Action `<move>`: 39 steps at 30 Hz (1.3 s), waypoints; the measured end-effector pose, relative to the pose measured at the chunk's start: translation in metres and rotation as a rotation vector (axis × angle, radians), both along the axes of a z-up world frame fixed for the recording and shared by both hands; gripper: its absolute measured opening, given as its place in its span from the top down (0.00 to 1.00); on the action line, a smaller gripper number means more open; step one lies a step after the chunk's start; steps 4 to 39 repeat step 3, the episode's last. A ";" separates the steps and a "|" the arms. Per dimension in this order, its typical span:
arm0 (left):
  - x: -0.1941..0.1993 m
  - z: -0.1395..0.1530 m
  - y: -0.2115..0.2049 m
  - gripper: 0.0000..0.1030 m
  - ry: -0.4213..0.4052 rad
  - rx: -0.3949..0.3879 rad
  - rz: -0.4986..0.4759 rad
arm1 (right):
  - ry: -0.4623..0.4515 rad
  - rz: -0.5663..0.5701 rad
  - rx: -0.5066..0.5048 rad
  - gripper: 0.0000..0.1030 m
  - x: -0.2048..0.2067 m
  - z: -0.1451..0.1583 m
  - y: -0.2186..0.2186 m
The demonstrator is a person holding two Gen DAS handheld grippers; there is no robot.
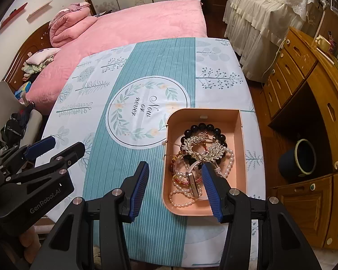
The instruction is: Organize jewelry
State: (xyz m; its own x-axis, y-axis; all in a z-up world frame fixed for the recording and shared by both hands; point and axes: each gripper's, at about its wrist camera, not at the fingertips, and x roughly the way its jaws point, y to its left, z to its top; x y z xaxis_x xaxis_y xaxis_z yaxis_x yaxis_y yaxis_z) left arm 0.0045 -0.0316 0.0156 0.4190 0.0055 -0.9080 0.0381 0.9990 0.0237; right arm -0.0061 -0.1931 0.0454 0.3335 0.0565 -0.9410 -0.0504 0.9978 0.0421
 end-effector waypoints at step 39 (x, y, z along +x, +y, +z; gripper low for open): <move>0.001 -0.001 0.006 0.43 0.006 -0.003 -0.003 | 0.002 0.004 0.000 0.52 0.000 -0.001 0.001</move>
